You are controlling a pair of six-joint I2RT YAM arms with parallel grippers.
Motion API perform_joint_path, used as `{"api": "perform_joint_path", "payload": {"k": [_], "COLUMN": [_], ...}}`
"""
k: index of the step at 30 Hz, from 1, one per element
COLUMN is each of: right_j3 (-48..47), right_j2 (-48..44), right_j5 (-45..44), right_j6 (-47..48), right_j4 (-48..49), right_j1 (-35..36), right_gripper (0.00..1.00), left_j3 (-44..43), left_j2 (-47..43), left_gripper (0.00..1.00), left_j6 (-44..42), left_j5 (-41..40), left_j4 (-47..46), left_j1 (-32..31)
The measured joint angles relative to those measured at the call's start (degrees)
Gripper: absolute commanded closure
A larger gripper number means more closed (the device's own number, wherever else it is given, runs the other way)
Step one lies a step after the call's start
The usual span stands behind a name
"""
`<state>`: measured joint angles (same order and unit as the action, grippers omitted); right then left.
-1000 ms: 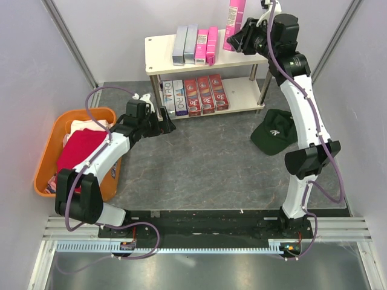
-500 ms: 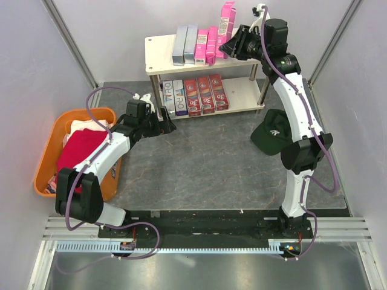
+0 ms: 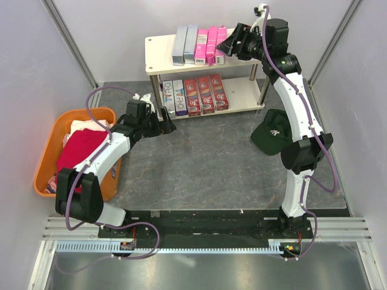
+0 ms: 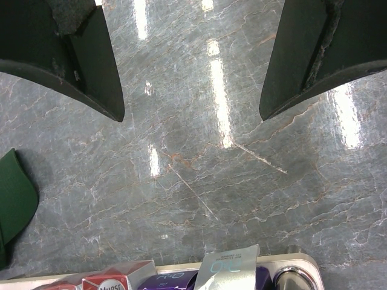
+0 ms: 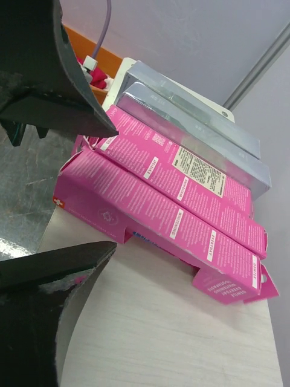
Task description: Place and organize the toothpastes onto the shelf
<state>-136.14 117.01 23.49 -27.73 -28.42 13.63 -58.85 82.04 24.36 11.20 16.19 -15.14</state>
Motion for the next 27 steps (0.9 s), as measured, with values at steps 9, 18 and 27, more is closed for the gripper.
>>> {"api": "perform_joint_path", "payload": {"k": [9, 18, 27], "right_j3": [0.00, 0.00, 9.03], "right_j2": [0.09, 0.17, -5.07], "right_j5": [-0.90, -0.87, -1.57], "right_j6": [-0.17, -1.01, -1.01], "right_j4": [0.26, 1.62, 3.74], "right_j1": [-0.79, -0.94, -0.94], "right_gripper": [0.16, 0.08, 0.02], "left_j3": [0.46, 1.44, 4.92], "left_j2": [0.00, -0.02, -5.35], "left_gripper": [0.00, 0.00, 0.00], "left_j6": [0.00, 0.00, 0.00], "left_j5": [-0.02, -0.11, -0.04], "left_j4": [0.00, 0.00, -1.60], "left_j1": [0.00, 0.00, 0.00]}}
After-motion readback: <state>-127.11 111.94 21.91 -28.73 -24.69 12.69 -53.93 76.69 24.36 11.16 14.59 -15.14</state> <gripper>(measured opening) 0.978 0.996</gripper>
